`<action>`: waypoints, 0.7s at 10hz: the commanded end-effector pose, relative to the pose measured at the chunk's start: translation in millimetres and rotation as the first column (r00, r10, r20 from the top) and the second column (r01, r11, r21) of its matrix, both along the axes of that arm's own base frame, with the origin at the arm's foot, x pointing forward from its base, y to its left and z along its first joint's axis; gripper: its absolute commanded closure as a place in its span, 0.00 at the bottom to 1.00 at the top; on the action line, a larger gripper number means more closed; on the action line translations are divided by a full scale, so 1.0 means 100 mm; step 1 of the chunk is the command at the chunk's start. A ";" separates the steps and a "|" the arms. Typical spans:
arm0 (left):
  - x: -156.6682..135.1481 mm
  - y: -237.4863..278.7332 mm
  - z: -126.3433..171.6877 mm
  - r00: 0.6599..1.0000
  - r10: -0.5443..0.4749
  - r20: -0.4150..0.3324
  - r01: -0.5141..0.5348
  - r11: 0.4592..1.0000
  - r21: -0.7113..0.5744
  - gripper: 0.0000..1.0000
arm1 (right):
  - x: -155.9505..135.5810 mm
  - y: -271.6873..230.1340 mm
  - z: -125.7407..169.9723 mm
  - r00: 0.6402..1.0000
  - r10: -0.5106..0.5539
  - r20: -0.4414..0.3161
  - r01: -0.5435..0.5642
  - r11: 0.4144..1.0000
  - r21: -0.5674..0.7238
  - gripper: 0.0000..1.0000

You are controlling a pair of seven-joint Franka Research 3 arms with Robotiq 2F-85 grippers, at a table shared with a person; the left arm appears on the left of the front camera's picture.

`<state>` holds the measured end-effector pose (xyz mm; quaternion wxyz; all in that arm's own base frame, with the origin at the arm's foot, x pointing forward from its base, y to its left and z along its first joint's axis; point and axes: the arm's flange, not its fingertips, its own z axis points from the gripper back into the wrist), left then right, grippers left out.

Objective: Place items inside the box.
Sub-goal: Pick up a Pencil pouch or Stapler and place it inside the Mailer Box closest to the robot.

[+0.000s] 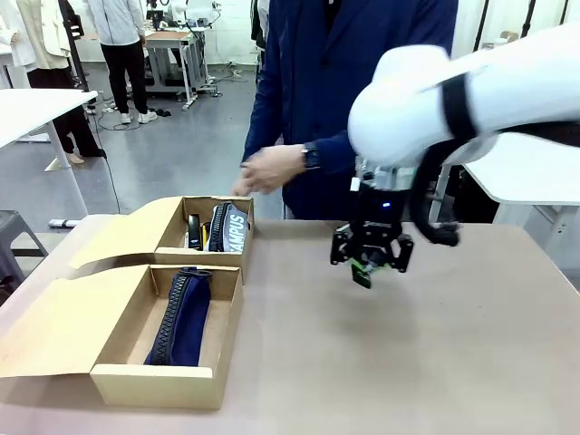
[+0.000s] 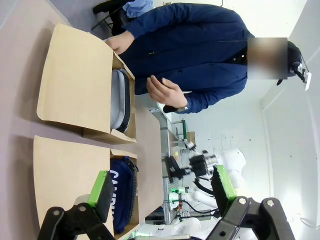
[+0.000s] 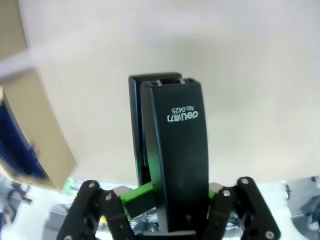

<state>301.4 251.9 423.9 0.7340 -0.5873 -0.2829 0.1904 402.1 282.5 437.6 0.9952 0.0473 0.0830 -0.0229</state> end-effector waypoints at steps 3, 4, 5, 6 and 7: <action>-0.03 -0.01 -0.01 1.000 -0.009 0.014 0.009 1.000 0.004 0.00 | -1.01 -0.44 0.44 0.957 0.268 0.108 -0.283 0.946 0.159 1.00; -0.03 -0.01 -0.01 1.000 -0.009 0.014 0.009 1.000 0.004 0.00 | -1.10 -0.42 0.44 0.960 0.255 0.116 -0.269 0.954 0.131 1.00; -0.03 -0.01 -0.01 1.000 -0.009 0.014 0.009 1.000 0.004 0.00 | -1.17 -0.46 0.48 0.956 0.250 0.151 -0.271 0.952 0.144 1.00; -0.03 -0.01 -0.01 1.000 -0.009 0.014 0.009 1.000 0.004 0.00 | -1.11 -0.54 0.47 0.967 0.216 0.135 -0.238 0.953 0.186 1.00; -0.03 -0.01 -0.01 1.000 -0.009 0.014 0.009 1.000 0.004 0.00 | -1.16 -0.44 0.55 0.957 0.260 0.127 -0.274 0.955 0.115 1.00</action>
